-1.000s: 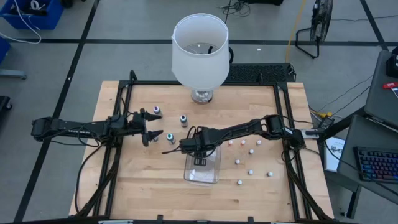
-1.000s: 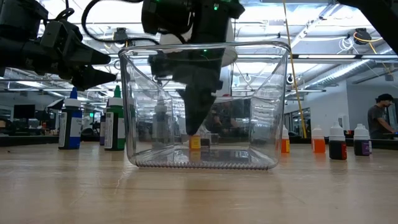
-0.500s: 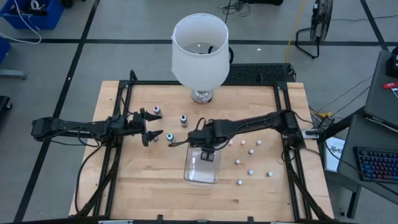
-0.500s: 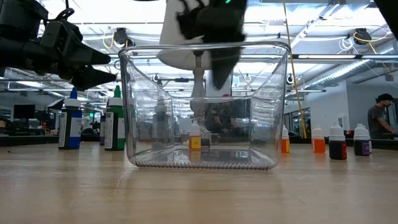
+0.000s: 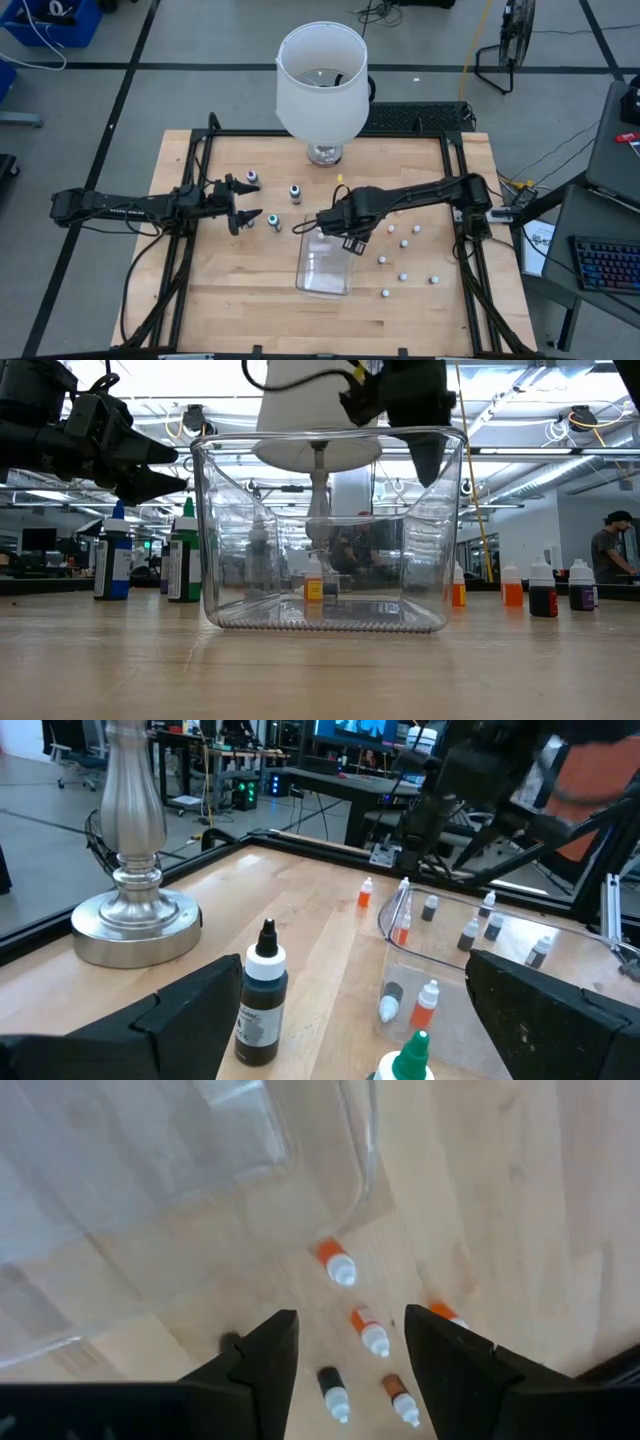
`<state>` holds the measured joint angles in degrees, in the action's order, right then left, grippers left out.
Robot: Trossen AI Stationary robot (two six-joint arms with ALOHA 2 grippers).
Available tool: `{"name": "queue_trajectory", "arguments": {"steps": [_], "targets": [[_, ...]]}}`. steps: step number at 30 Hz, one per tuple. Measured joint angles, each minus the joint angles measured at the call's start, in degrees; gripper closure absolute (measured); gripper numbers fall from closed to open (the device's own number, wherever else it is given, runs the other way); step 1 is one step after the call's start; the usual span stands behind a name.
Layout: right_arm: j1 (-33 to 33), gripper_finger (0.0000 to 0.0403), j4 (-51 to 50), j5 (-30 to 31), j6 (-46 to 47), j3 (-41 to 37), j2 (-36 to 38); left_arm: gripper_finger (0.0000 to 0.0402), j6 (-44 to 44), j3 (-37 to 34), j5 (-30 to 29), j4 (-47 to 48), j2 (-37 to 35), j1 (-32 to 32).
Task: Pick & Place food coloring
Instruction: Put the orange food coloring bottle into the bin
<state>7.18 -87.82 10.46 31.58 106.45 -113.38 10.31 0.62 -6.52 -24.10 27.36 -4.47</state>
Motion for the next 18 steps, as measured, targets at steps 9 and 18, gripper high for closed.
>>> {"name": "queue_trajectory", "arguments": {"steps": [9, 18], "targets": [[-1.2, 0.0226, 17.7, -0.2, -3.3, -20.0, 8.2, 0.0023, 0.0, 0.0, 0.0, 0.0, 0.0, 0.0], [-3.8, 0.0229, 32.1, -0.2, -3.8, -35.2, 15.5, 0.0023, 0.0, 0.0, 0.0, 0.0, 0.0, 0.0]]}}
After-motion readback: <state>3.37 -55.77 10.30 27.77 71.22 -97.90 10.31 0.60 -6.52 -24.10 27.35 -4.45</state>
